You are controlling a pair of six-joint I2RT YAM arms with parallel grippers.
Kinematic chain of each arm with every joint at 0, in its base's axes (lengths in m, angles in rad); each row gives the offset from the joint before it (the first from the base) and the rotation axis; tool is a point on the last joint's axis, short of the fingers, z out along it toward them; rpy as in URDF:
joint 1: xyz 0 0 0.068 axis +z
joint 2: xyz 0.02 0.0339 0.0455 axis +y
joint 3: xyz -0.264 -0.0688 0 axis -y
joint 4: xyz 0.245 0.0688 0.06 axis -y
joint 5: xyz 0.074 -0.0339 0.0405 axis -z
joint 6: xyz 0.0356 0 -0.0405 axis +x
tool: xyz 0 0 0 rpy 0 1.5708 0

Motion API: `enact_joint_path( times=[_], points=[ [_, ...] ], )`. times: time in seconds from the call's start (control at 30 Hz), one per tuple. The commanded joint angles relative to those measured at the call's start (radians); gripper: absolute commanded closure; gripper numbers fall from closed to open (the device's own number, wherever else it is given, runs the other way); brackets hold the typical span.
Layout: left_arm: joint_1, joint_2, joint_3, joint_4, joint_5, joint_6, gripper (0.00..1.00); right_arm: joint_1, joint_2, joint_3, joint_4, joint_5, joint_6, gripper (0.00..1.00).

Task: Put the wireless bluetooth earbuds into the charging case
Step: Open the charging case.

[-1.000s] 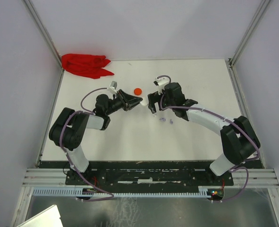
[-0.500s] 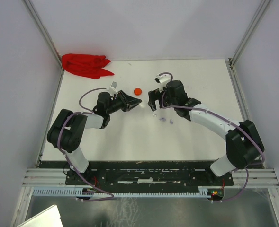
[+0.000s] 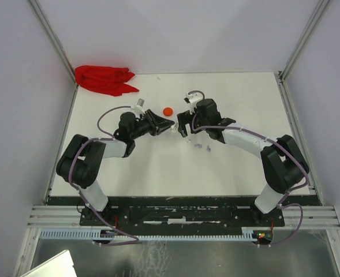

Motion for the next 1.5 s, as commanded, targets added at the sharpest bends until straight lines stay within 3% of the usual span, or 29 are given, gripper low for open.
enact_joint_path(
  times=[0.0, 0.23, 0.57, 0.97, 1.1, 1.23, 1.47],
  points=[
    [-0.024, -0.031, 0.011, 0.095, 0.025, -0.037, 0.97, -0.001, 0.019, 0.075, 0.083, -0.028, 0.029, 0.00],
    [-0.026, 0.026, -0.018, 0.242, 0.022, -0.146, 0.97, -0.001, 0.035, 0.088, 0.098, -0.029, 0.032, 0.00],
    [-0.020, 0.162, -0.044, 0.499, -0.087, -0.357, 0.97, -0.002, 0.026, 0.104, 0.058, 0.008, 0.011, 0.00],
    [0.092, 0.145, -0.055, 0.470, -0.122, -0.299, 0.97, -0.013, -0.027, 0.085, -0.079, 0.100, 0.007, 0.00],
    [0.135, 0.120, -0.077, 0.484, -0.114, -0.301, 0.97, -0.018, 0.026, 0.140, -0.187, 0.129, 0.008, 0.04],
    [0.152, 0.098, -0.093, 0.498, -0.102, -0.307, 0.97, -0.026, 0.121, 0.232, -0.256, 0.143, 0.008, 0.13],
    [0.156, 0.078, -0.130, 0.529, -0.087, -0.322, 0.97, -0.034, 0.363, 0.556, -0.462, 0.159, -0.056, 0.26]
  ],
)
